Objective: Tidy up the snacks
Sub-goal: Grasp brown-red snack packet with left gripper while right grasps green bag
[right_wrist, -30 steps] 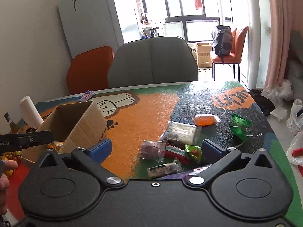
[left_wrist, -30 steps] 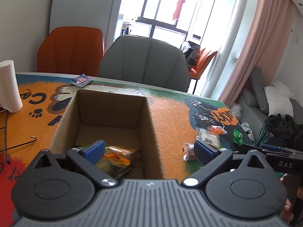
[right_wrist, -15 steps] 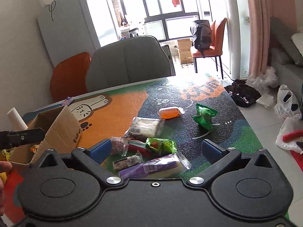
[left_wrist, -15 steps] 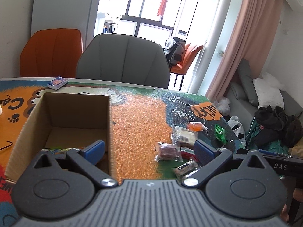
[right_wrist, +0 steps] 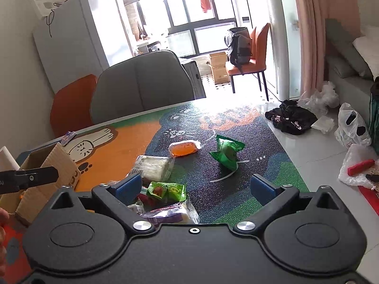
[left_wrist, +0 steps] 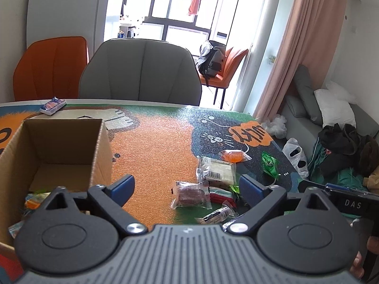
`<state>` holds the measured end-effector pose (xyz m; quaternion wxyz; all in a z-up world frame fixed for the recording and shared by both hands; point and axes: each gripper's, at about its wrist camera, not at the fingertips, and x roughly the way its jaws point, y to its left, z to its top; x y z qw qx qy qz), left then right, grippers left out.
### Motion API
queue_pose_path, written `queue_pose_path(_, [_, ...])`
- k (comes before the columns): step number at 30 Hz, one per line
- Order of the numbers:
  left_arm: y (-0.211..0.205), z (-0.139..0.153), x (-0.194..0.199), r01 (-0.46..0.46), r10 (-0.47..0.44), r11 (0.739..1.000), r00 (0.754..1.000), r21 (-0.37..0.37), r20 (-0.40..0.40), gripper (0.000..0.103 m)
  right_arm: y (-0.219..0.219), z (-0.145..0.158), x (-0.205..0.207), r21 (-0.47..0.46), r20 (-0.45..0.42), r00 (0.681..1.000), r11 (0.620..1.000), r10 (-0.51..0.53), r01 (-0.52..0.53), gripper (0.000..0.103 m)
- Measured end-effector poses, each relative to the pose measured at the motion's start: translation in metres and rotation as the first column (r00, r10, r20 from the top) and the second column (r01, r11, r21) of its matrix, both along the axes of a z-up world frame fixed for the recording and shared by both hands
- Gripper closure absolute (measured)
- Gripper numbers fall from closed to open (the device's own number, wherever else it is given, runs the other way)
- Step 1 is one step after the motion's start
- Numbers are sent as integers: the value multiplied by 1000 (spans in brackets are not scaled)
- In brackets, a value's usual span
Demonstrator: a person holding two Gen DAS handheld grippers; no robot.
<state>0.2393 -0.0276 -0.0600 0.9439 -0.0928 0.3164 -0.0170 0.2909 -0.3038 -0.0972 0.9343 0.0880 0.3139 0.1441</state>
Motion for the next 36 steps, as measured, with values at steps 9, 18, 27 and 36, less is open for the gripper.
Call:
queue_pose_path(9, [-13, -21, 33, 8, -8, 1000, 998, 1, -63, 22, -11, -13, 29, 9, -39, 999, 1000, -17, 18, 15])
queue_pose_path(18, [-18, -51, 65, -9, 11, 1000, 989, 11, -147, 23, -13, -26, 57, 13, -70, 998, 1000, -7, 8, 19])
queue_pose_path(27, [-17, -79, 88, -4, 5, 1000, 971, 7, -238, 36, -12, -40, 82, 23, -110, 994, 1000, -15, 18, 22])
queue_pose_path(36, [-4, -79, 92, -41, 26, 997, 969, -58, -244, 65, -6, -51, 103, 30, -127, 992, 999, -21, 25, 26])
